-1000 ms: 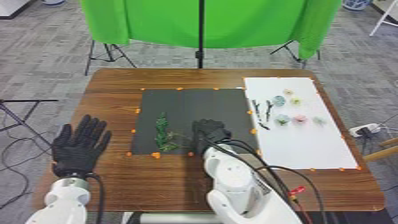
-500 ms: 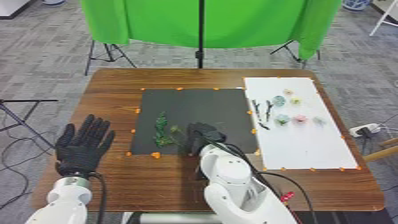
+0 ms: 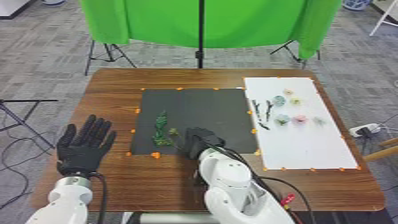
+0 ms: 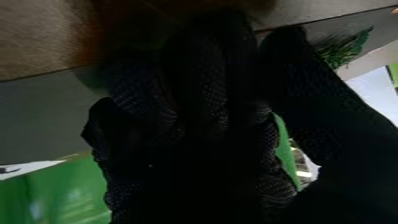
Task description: Arrange flowers
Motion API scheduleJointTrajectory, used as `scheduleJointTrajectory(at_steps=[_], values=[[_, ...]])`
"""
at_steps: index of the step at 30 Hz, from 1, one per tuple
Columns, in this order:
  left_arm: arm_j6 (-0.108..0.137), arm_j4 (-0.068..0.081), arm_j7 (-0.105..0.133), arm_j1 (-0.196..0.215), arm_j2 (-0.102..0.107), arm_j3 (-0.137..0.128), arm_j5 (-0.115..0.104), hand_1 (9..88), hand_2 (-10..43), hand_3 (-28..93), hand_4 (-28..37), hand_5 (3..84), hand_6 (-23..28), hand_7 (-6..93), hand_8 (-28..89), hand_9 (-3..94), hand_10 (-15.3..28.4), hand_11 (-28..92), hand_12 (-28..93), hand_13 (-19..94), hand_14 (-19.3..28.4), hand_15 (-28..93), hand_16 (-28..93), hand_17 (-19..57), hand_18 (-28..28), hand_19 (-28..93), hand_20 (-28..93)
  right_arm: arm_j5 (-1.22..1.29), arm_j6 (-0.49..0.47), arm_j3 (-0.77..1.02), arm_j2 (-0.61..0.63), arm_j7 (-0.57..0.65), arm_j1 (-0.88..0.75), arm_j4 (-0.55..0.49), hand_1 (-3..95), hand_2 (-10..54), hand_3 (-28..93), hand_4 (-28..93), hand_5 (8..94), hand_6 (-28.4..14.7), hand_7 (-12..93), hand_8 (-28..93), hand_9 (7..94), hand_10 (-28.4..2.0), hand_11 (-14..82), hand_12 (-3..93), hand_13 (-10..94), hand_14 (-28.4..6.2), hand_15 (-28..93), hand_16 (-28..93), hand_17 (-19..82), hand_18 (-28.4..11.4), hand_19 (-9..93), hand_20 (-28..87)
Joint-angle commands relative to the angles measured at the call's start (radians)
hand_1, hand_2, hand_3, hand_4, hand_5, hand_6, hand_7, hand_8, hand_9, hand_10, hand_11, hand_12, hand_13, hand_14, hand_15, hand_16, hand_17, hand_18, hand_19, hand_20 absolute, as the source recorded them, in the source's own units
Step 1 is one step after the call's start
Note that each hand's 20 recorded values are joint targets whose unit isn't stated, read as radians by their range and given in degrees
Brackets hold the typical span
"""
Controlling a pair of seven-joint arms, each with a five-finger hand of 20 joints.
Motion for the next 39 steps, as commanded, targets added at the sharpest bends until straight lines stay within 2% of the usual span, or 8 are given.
scheduleJointTrajectory(at_steps=[1,4,7,14,24,29,32,39], values=[[-0.011,-0.007,0.020,0.043,-0.022,-0.009,-0.010,26.8,16.3,77,-28.3,47.6,10.9,12.7,-10,41.8,16.4,25,9,31,16.2,41,-9,-8.4,14.3,38,12,0.095,-0.030,0.054,0.058,0.060,-0.037,-0.065,34.1,-9.5,76,-22,78.2,-3.8,43,13,79.7,-17.5,47.1,30.0,75,-15.8,66,25,39,-28.4,93,61],[-0.015,-0.011,0.029,0.054,-0.027,-0.013,-0.011,26.8,16.3,77,-28.3,47.6,10.9,12.8,-10,41.8,16.3,25,9,31,16.2,41,-10,-8.5,14.3,38,12,0.126,-0.015,0.091,0.074,0.068,-0.036,-0.106,31.7,-9.5,76,-21,77.9,-4.1,49,-6,79.4,-17.6,47.8,30.7,75,-16.0,67,25,39,-28.4,93,63],[-0.016,-0.016,0.039,0.064,-0.032,-0.016,-0.011,26.7,16.3,77,-28.3,47.6,10.9,12.8,-10,41.8,16.3,25,9,31,16.2,41,-10,-8.4,14.3,38,12,0.141,0.024,0.141,0.092,0.075,-0.035,-0.142,30.7,-9.5,76,-21,76.7,-4.5,51,-10,78.9,-17.8,48.1,31.1,75,-16.1,67,26,39,-28.4,93,63],[-0.028,-0.023,0.060,0.077,-0.033,-0.020,-0.013,26.6,16.3,77,-28.3,47.6,10.9,12.6,-10,41.8,16.3,25,9,31,16.2,41,-9,-8.5,14.3,39,12,0.014,0.335,0.262,0.222,0.058,-0.039,-0.126,30.2,-9.5,75,-21,74.5,-5.1,47,-12,76.6,-18.8,45.2,28.7,71,-16.3,67,25,39,-28.4,93,64],[-0.024,-0.027,0.073,0.086,-0.036,-0.023,-0.018,26.6,16.3,77,-28.3,47.6,10.8,12.7,-10,41.8,16.3,25,9,31,16.3,41,-9,-8.5,14.3,39,12,-0.033,0.293,0.323,0.281,0.103,0.008,0.002,30.9,-9.5,77,-24,68.8,-7.8,31,-11,70.1,-20.8,41.6,25.4,66,-17.0,68,23,40,-28.2,93,72],[-0.020,-0.021,0.058,0.070,-0.037,-0.016,-0.013,26.7,16.2,77,-28.3,47.5,10.8,12.7,-10,41.8,16.2,25,9,31,16.3,41,-9,-8.5,14.3,38,12,-0.087,0.323,0.284,0.290,0.078,0.053,0.069,27.9,-9.5,76,-28,64.7,-9.7,24,-10,66.3,-22.1,36.2,22.4,62,-18.0,70,22,41,-28.3,93,74],[-0.006,-0.021,0.056,0.061,-0.033,-0.017,0.006,26.7,16.2,77,-28.3,47.6,10.8,12.7,-10,41.7,16.3,25,9,31,16.2,41,-9,-8.5,14.3,38,12,-0.119,0.324,0.266,0.295,0.058,0.075,0.090,27.4,-9.5,76,-28,62.2,-10.3,24,-10,63.0,-22.7,33.5,21.2,59,-19.2,73,23,41,-28.4,93,75],[-0.011,-0.017,0.047,0.057,-0.027,-0.011,0.004,26.7,16.2,77,-28.3,47.6,10.9,12.7,-10,41.7,16.3,25,9,31,16.1,41,-9,-8.4,14.2,38,12,-0.126,0.269,0.223,0.293,0.054,0.116,0.154,27.6,-9.5,75,-28,59.3,-10.5,27,-10,58.8,-24.1,31.2,20.1,54,-21.1,75,23,41,-28.4,93,78]])
